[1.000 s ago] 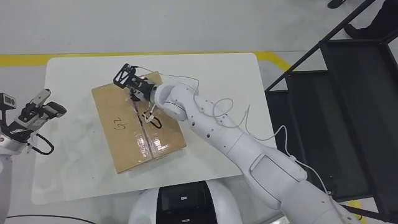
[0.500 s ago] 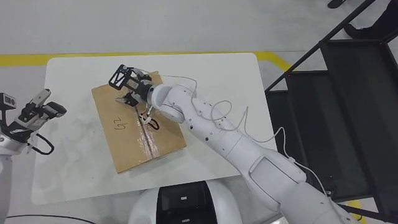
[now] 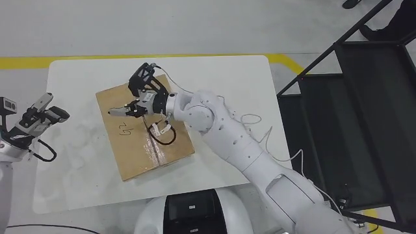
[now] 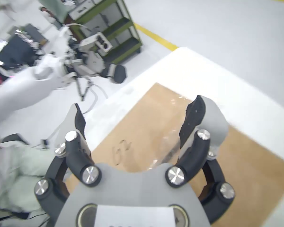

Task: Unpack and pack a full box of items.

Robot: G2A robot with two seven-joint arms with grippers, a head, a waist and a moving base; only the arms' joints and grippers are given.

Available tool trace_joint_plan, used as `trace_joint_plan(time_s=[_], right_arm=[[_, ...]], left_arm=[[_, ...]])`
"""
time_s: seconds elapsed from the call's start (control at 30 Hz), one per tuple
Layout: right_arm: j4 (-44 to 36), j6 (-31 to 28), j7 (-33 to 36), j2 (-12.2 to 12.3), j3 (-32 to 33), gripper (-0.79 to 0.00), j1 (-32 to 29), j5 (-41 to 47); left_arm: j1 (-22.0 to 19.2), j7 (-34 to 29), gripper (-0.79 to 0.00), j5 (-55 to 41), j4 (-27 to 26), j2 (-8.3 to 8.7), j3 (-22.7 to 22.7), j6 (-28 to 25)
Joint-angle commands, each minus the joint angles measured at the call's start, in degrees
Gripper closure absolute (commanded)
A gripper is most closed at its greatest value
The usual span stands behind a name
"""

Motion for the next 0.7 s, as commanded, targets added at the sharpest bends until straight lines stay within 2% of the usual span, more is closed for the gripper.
trace_joint_plan(time_s=[0.0, 0.13, 0.23, 0.33, 0.47, 0.67], right_arm=[[-0.4, -1.8, 7.6, 0.2, 0.5, -0.785, -0.5, 11.5], [-1.8, 2.1, 18.3, 0.7, 1.0, -0.785, -0.5, 21.8], [-2.1, 7.6, 21.3, 0.8, 0.8, -0.785, 0.0, 25.0], [-1.1, 13.3, 21.0, 0.6, 0.2, -0.785, 1.5, 24.0], [2.4, 16.5, 18.4, 0.2, -0.7, -0.785, 3.1, 24.2], [9.6, 15.1, 17.0, -0.5, -1.9, -0.785, 4.3, 27.3]], left_arm=[[0.0, 0.0, -0.785, 0.0, 0.0, 0.00, 0.0, 0.0], [0.0, 0.0, -0.785, 0.0, 0.0, 0.00, 0.0, 0.0], [0.0, 0.0, -0.785, 0.0, 0.0, 0.00, 0.0, 0.0], [0.0, 0.0, -0.785, 0.0, 0.0, 0.00, 0.0, 0.0], [0.0, 0.0, -0.785, 0.0, 0.0, 0.00, 0.0, 0.0], [0.0, 0.0, -0.785, 0.0, 0.0, 0.00, 0.0, 0.0]])
